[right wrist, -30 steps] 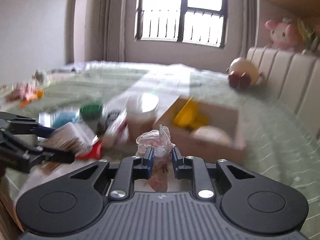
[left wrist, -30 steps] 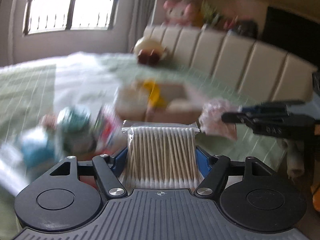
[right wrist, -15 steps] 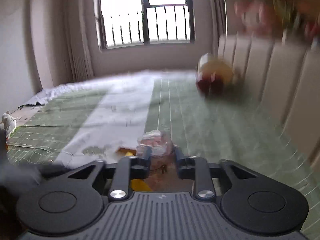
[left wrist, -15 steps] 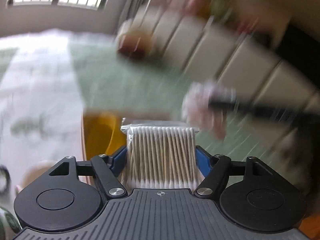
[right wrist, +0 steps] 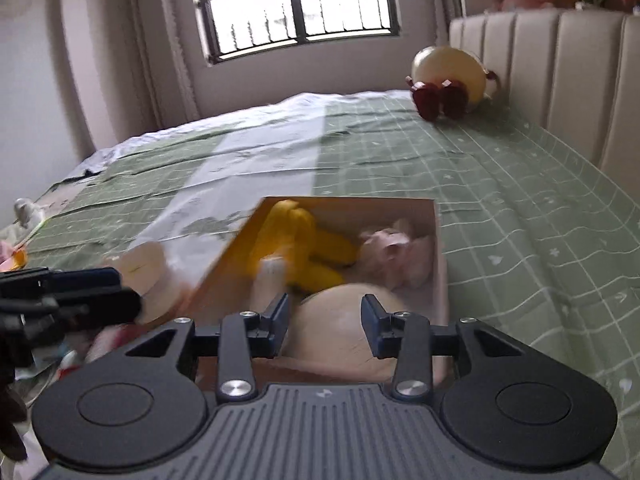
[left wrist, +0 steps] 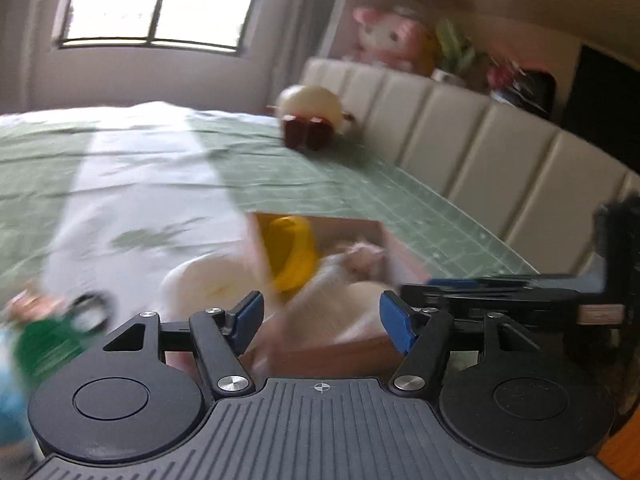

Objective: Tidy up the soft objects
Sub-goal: 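Lower the cotton swabs and pink puff into the pink box, open both grippers, then grasp the blue face mask with the left gripper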

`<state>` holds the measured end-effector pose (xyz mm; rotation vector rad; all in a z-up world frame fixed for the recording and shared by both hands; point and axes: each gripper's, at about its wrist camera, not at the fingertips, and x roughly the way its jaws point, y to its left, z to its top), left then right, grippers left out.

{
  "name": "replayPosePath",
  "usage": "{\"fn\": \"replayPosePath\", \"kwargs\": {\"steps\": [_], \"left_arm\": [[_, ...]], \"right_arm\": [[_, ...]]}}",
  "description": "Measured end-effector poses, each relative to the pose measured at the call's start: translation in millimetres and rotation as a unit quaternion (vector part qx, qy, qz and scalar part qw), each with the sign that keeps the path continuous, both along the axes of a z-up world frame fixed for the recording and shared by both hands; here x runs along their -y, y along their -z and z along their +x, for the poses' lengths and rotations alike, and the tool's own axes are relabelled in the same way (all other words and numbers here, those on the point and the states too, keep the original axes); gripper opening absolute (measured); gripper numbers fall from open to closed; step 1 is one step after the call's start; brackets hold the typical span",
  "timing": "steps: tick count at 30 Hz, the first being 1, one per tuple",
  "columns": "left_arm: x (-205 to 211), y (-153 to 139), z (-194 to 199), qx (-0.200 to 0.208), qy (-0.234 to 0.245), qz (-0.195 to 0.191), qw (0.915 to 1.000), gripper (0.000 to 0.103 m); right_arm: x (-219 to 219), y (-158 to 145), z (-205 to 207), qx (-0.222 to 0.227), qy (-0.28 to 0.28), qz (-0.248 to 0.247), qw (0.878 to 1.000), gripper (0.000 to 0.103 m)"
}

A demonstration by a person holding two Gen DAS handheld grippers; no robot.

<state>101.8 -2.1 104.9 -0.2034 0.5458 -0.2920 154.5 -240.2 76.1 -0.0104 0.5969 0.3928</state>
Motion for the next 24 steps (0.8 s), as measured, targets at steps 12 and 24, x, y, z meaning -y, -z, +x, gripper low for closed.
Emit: {"fn": "replayPosePath", "kwargs": {"steps": [12,24], "left_arm": [[-200,39,-123,-0.081,-0.284,-0.062,0.9535,0.069],[-264,79,-146,-0.099,-0.285,-0.189,0.9345,0.069]], "right_arm": [[-107,43,-86,-0.017,-0.088,-0.038,0.995,0.065],[-194,57,-128,0.007,-0.133,-0.12,0.984,0.065]]}}
